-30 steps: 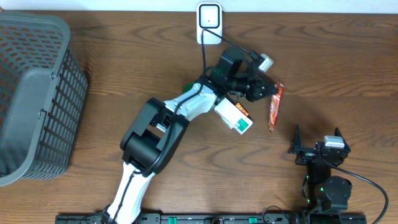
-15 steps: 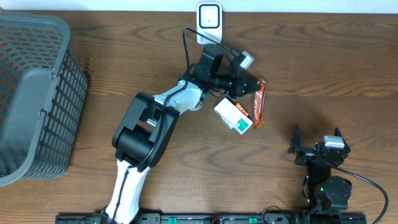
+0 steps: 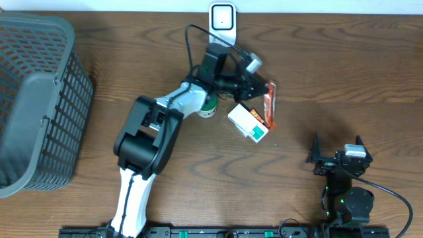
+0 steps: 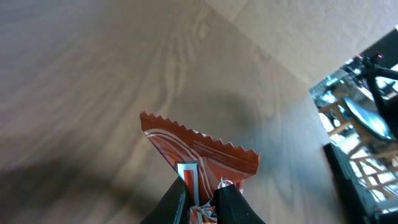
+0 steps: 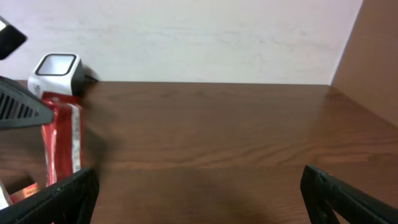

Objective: Scan the item barcode

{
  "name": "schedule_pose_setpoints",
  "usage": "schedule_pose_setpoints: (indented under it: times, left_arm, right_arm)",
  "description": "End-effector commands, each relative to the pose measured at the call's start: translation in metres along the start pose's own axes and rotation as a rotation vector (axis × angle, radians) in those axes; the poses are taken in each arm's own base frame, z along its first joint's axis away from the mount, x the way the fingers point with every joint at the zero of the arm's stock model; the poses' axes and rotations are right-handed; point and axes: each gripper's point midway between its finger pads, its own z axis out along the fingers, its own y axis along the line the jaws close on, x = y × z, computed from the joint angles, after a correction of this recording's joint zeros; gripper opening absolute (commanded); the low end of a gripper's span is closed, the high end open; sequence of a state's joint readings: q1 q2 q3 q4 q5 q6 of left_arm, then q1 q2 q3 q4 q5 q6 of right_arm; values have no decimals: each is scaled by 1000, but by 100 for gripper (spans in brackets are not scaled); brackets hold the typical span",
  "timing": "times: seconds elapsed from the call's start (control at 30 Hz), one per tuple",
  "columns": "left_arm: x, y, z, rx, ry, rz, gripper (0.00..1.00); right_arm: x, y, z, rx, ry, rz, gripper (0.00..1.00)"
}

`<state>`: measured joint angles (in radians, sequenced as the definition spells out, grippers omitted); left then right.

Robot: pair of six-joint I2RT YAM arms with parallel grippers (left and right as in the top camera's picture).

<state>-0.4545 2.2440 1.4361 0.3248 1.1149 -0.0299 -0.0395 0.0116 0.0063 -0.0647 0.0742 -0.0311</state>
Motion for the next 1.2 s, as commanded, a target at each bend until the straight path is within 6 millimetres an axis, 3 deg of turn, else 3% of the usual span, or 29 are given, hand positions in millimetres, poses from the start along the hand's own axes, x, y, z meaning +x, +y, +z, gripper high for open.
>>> schedule_pose_setpoints:
  times: [0.0,0.1,0.17,0.23,0.33,0.53,0.63,0.87,1.0,1.17]
  left_arm:
    - [5,27,-19,-86,-9,-7,15]
    - [9,41,-32,-133,-5,-3,30]
    - [12,48,-41,-149,0,-4,32]
    - [15,52,-47,-160,7,-3,45]
    - [20,58,-55,-173,19,4,49]
    - [10,70,-74,-206,-24,-21,71]
    - [-5,75,-89,-202,-87,-85,84]
    - [-60,50,-111,-59,-221,-74,84]
    - [-91,33,-121,-40,-284,-66,84]
    - [-132,5,-149,-64,-349,-86,84]
  right_arm:
    - [0,3,0,-14,-1,-8,99]
    - [0,3,0,-14,-1,-8,99]
    - [0,3,0,-14,-1,-8,99]
    - [0,3,0,-14,-1,-8,99]
    - [0,3,0,-14,-1,-8,99]
    - [0,3,0,-14,-1,-8,99]
    - [0,3,0,-14,-1,-8,99]
    - [0,3,0,-14,-1,-8,99]
    - [0,3,0,-14,-1,-8,99]
    - [0,3,0,-14,-1,-8,99]
